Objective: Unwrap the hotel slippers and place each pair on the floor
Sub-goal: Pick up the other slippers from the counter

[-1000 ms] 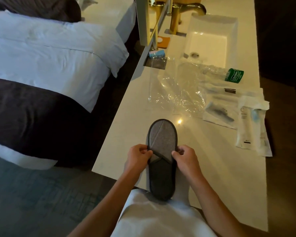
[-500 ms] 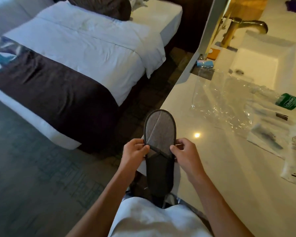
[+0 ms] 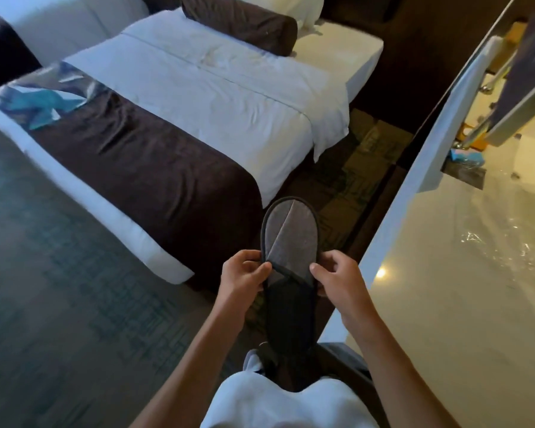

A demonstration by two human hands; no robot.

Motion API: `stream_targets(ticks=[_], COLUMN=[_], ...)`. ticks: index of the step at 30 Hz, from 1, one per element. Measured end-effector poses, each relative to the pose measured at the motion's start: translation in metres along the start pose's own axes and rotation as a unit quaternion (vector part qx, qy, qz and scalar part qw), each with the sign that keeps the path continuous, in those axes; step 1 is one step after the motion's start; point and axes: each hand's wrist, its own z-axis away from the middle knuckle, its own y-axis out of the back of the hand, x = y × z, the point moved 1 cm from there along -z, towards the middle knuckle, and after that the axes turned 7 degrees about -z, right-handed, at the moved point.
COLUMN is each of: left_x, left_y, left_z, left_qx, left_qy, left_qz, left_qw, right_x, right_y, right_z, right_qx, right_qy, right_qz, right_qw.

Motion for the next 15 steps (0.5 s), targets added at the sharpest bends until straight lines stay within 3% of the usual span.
stream_targets(ticks=[6, 15], left_x=[0.021, 0.069], left_y=[0.041, 0.043], left_z=[-0.034, -0.122], left_qx=[-0.002, -0.034], left_qy=[-0.017, -0.029], left_qz=[0.0, -0.029], left_qw=[1.0, 0.999], right_x=[-0.028, -0.059], right_y=[-0.042, -0.057], right_z=[-0.024, -0.1], right_qx=[-0.005, 0.024], right_qy=[-0.007, -0.023], right_qz=[-0.015, -0.081], right_qw=[1.0, 0.996])
